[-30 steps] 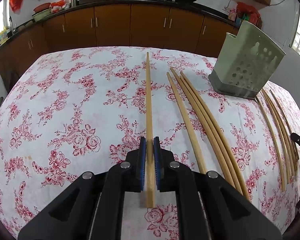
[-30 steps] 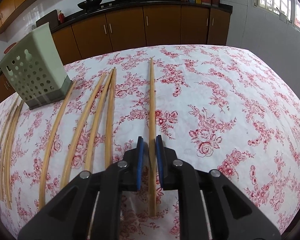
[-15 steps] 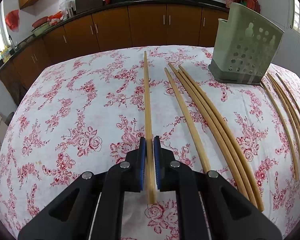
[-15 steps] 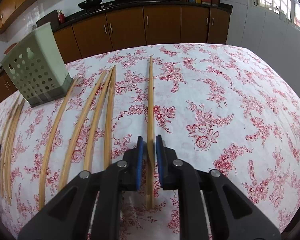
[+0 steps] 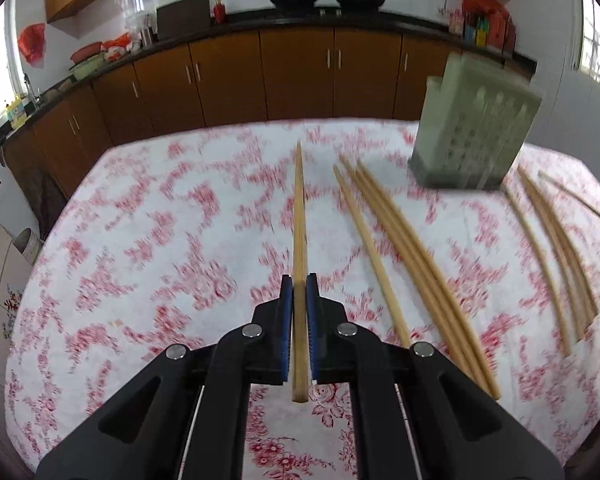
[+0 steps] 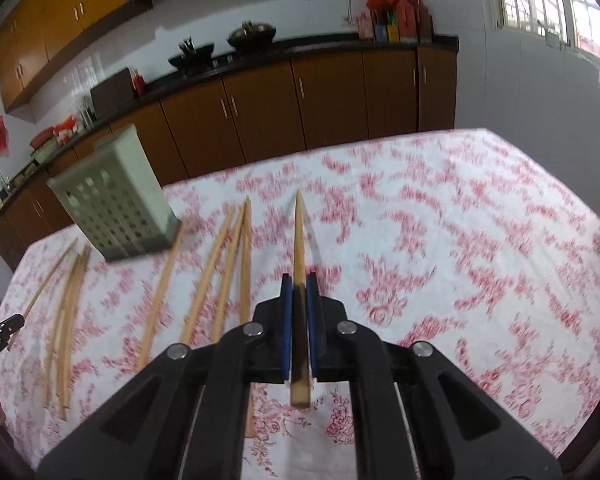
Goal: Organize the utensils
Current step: 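Lift the held chopsticks with both grippers and carry them above the green holder, then open both grippers to drop the chopsticks into the green holder, then move both open grippers back down to the chopsticks on the tablecloth, then close the right gripper on a chopstick while the left gripper grasps another chopstick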
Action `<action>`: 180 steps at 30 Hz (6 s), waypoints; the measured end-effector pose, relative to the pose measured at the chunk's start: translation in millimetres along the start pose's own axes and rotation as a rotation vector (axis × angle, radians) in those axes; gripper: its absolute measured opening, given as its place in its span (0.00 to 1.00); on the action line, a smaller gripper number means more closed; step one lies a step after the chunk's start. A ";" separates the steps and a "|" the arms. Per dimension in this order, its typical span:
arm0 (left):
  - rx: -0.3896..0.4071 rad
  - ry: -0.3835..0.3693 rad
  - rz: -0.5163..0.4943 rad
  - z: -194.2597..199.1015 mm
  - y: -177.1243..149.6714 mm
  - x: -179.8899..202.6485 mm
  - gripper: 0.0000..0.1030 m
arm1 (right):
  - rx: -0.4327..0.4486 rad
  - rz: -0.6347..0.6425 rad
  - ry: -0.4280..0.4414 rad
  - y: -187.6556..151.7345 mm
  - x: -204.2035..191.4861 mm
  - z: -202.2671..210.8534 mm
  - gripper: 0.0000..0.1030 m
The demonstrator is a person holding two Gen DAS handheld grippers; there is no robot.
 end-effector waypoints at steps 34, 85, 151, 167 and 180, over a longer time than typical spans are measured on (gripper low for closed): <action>0.422 -0.017 0.065 121.1 131.1 -22.6 0.07 | 0.335 0.043 0.104 151.0 -48.0 86.7 0.08; 0.378 -0.140 0.038 124.4 170.5 56.3 0.37 | 0.322 0.072 0.224 154.1 -107.7 84.4 0.42; -0.087 -0.024 0.018 -58.1 -6.8 22.2 0.08 | -0.174 0.036 -0.063 -18.2 -10.6 -72.0 0.08; -0.081 -0.022 0.016 -58.8 -5.7 22.3 0.08 | -0.176 0.035 -0.063 -17.0 -10.6 -73.3 0.08; -0.084 -0.010 -0.007 -52.8 -9.2 25.9 0.08 | -0.177 0.039 -0.055 -22.5 -12.8 -67.9 0.08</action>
Point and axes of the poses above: each gripper's, at about its wrist camera, not at the fingertips, and z roughly against the way its jaws point, x to its right, y to its top, the point moved 1 cm from there along -z, roughly the way its jaws point, and after that the axes turned 1 degree about -z, right-handed, at the moved point
